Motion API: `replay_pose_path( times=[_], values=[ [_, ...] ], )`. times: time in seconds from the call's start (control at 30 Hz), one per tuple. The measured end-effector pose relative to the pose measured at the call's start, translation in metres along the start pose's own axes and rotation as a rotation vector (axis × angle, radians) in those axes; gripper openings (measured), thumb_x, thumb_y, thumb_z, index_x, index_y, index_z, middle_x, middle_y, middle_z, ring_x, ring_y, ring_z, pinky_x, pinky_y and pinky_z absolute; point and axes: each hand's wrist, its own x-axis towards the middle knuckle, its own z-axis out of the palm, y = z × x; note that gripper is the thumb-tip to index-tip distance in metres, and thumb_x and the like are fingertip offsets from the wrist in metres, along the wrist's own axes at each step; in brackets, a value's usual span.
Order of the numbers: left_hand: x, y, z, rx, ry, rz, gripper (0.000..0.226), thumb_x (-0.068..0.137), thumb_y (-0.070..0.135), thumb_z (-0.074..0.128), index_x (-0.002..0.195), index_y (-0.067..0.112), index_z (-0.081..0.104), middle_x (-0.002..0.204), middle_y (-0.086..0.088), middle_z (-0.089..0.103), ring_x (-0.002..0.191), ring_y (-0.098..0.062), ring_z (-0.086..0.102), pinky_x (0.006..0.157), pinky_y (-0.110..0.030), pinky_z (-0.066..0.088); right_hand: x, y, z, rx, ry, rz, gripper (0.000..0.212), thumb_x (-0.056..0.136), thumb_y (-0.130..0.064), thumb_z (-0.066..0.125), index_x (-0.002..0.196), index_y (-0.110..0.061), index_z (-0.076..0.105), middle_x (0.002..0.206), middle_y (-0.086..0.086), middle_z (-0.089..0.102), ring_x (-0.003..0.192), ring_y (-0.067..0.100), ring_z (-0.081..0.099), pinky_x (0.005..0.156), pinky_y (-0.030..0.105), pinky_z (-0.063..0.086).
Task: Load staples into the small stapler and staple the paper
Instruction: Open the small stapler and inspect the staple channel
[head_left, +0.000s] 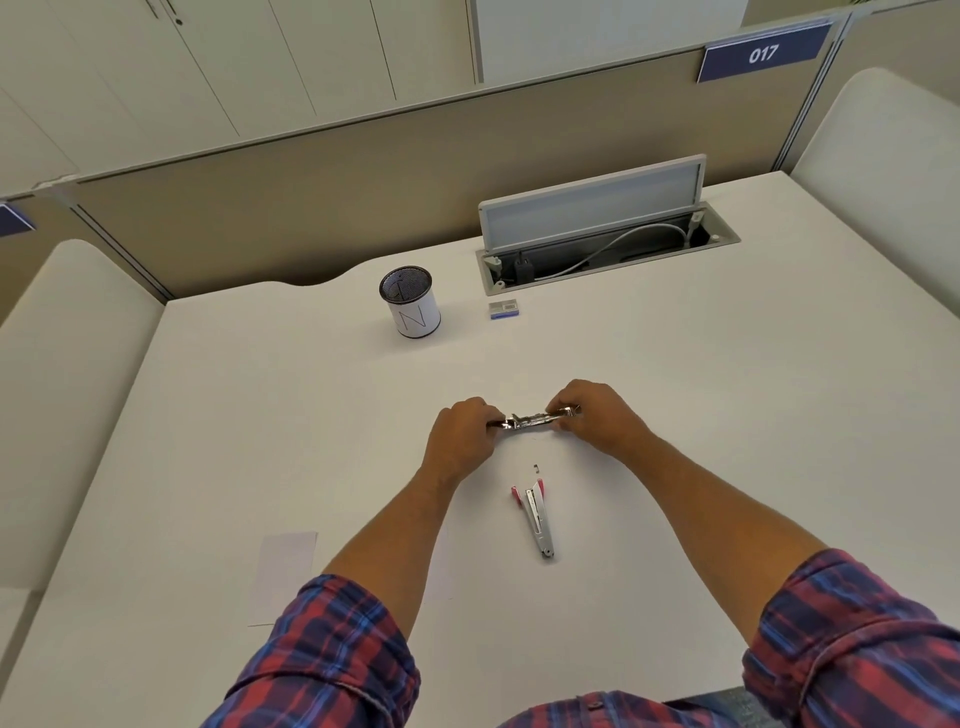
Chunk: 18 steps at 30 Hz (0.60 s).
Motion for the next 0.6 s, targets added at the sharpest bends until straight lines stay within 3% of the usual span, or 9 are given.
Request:
replay_pose_path(
  times=[0.13,0.33,0.5,0.6],
  values=[
    [-0.002,0.000,0.005,0.016,0.010,0.013,0.027,0.094,0.014,0.059,0.112,0.022,0.077,0.100,-0.003,0.071,0.095,-0.027,0.064,0.085,-0.042,0.048,0.000,-0.004,0.002,-0.219,-0.018,-0.035,0.021,0.092,-0.011,0.065,0.107,-0.017,0.079,0.108,0.001,0.073,0.105,0.023,0.060,0.086,0.039,0.050],
    [-0.002,-0.003,0.009,0.006,0.033,-0.025,0.029,0.096,0.014,0.059,0.120,0.021,0.075,0.109,-0.003,0.070,0.102,-0.027,0.063,0.088,-0.041,0.047,0.000,-0.011,0.007,-0.324,-0.001,-0.020,0.021,0.097,-0.014,0.058,0.108,-0.016,0.077,0.110,0.002,0.070,0.105,0.026,0.060,0.080,0.041,0.054],
    [-0.005,-0.004,0.012,0.016,0.049,-0.015,0.029,0.098,0.016,0.060,0.124,0.023,0.073,0.111,-0.002,0.069,0.103,-0.027,0.061,0.084,-0.037,0.047,-0.015,-0.010,0.016,-0.279,0.193,-0.165,0.016,0.096,-0.010,0.064,0.103,-0.012,0.079,0.102,0.006,0.069,0.099,0.029,0.062,0.068,0.041,0.053],
    [-0.006,-0.006,0.013,0.025,0.047,0.002,0.030,0.098,0.016,0.060,0.124,0.025,0.073,0.112,0.000,0.068,0.104,-0.026,0.061,0.084,-0.037,0.047,-0.015,-0.012,0.020,-0.272,0.055,-0.169,0.017,0.098,-0.018,0.063,0.104,-0.013,0.079,0.104,0.003,0.069,0.099,0.026,0.063,0.075,0.040,0.052]
  ],
)
